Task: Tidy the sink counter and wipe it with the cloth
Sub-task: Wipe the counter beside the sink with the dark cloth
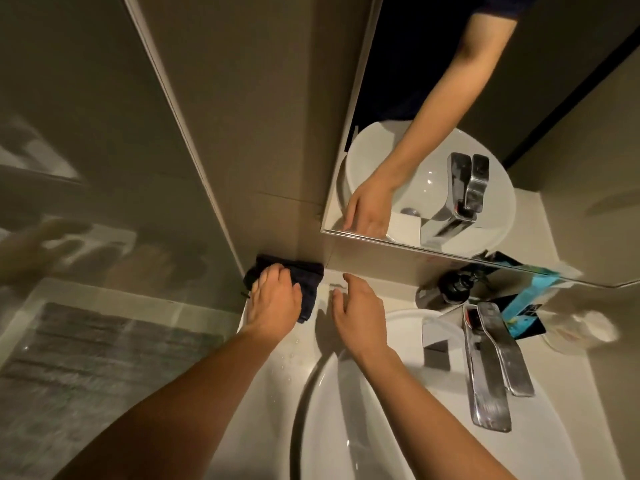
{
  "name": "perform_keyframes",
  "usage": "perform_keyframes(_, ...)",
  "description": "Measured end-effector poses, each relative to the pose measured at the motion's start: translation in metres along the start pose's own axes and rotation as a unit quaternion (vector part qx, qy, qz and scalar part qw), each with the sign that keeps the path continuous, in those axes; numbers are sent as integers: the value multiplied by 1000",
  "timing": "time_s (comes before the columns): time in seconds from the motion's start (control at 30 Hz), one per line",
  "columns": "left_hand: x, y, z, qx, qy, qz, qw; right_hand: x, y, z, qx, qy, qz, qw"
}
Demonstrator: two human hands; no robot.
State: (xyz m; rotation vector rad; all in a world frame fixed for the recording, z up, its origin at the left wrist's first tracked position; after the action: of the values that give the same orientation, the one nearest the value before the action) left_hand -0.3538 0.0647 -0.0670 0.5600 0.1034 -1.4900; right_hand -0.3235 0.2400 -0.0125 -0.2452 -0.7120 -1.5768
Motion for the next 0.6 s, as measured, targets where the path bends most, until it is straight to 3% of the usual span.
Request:
perform_keyframes(0.13, 2, -6, -26, 30, -69, 44, 996, -27, 37, 15, -77, 86, -53, 992)
perform_keyframes(0.27, 4, -13, -34, 20, -113, 77, 990, -60, 61, -3, -55, 106, -150, 981)
perform_keyframes(0.6, 15, -16, -48, 28, -120, 96, 988, -80, 71, -21, -63, 140, -205, 967)
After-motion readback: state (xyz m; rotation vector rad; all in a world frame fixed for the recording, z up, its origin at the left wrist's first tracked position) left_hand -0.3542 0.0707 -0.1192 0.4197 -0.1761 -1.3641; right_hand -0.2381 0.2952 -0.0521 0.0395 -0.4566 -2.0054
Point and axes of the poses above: each hand's wrist, its own y-axis away from the middle knuckle, its own z-axis out of the back of the hand, x = y × z, the point moved 9 cm from there along -y, towards the middle knuckle, and after that the axes turned 12 degrees about x, right-handed, at the moved point
